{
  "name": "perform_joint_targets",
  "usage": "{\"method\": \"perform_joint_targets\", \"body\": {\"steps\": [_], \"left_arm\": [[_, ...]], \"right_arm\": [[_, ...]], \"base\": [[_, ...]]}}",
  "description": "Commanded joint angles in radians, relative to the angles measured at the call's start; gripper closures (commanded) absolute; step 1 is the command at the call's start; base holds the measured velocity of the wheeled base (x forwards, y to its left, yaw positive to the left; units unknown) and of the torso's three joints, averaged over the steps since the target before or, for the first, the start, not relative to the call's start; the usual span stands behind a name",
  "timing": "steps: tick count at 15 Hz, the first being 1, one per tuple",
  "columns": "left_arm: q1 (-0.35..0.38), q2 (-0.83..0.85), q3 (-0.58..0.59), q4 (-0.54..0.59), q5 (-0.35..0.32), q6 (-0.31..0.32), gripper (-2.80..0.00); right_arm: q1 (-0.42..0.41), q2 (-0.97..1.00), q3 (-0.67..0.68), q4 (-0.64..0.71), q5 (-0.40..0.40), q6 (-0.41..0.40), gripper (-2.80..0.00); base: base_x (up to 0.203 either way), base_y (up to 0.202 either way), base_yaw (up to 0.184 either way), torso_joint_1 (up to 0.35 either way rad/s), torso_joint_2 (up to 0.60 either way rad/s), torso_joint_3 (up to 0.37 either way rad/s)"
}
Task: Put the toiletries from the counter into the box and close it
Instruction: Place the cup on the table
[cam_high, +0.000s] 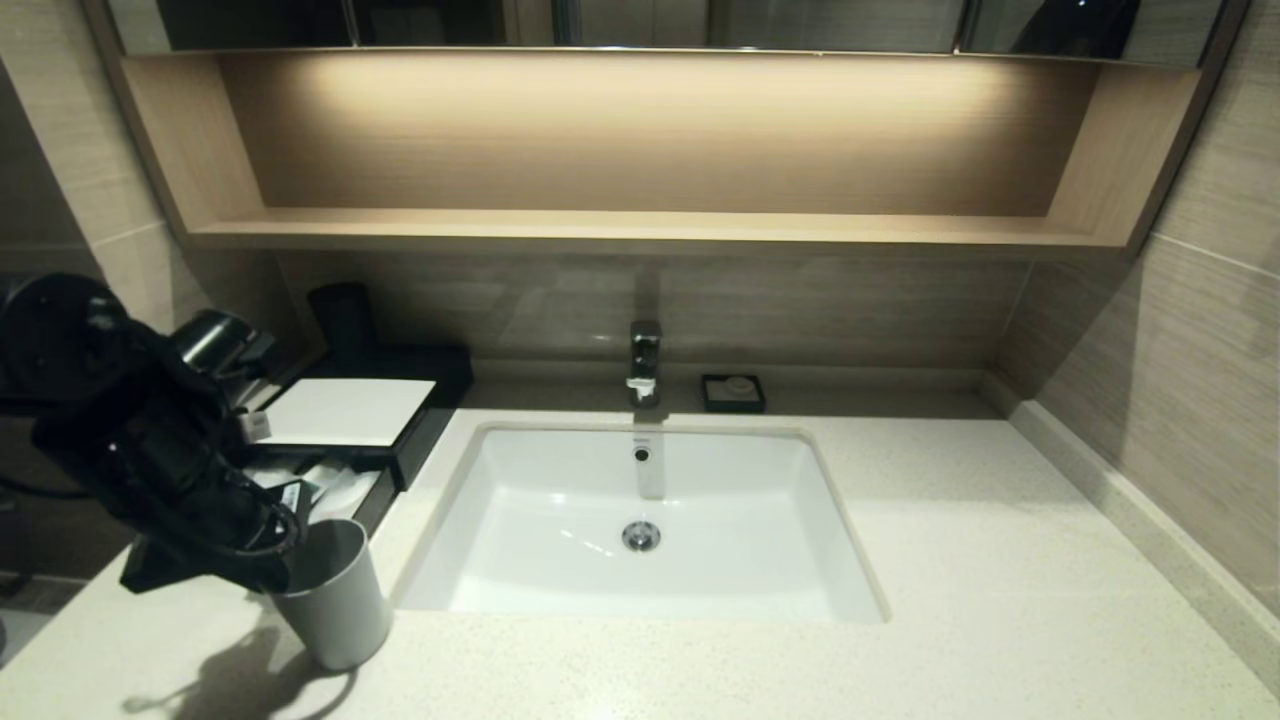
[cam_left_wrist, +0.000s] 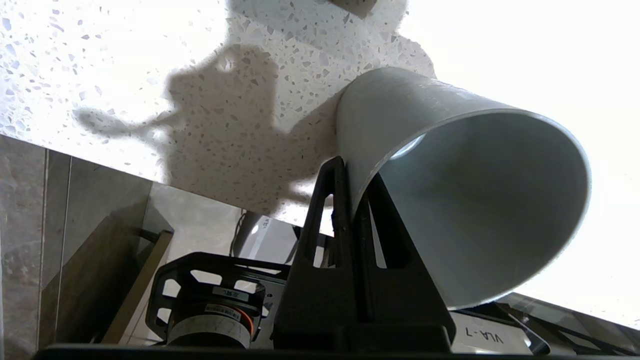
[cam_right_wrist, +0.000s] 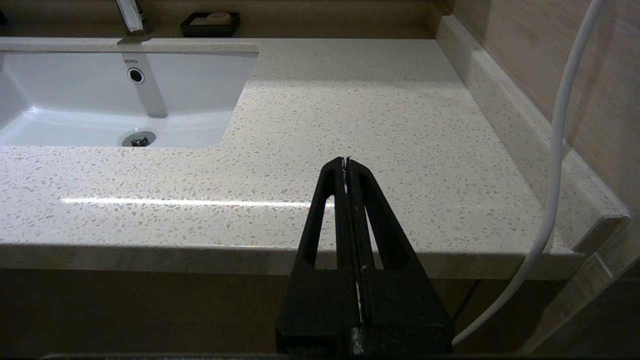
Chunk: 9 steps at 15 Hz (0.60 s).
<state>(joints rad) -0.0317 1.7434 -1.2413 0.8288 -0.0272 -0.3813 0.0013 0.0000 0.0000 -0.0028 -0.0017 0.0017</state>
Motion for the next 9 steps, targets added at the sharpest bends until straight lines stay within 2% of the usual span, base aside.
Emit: {"method": "perform_joint_targets", "body": {"steps": [1, 2, 9], "left_arm": [[0.001, -0.001, 0.015, -0.002, 0.001, -0.002, 0.0], [0.001, -0.002, 0.018, -0.002, 0.001, -0.002, -2.8], [0.003, -0.025, 0.016, -0.008, 0.004, -0.005, -2.8]], "right_arm": [[0.0, -0.001, 0.002, 0.0, 0.0, 0.0, 0.0], [0.0, -0.001, 0.002, 0.0, 0.0, 0.0, 0.0], [0.0, 0.0, 0.002, 0.0, 0.0, 0.0, 0.0]], "base": [[0.0, 0.0, 0.0, 0.0, 0.0, 0.0], [0.0, 0.0, 0.0, 0.0, 0.0, 0.0], [0.0, 0.0, 0.0, 0.0, 0.0, 0.0]]}}
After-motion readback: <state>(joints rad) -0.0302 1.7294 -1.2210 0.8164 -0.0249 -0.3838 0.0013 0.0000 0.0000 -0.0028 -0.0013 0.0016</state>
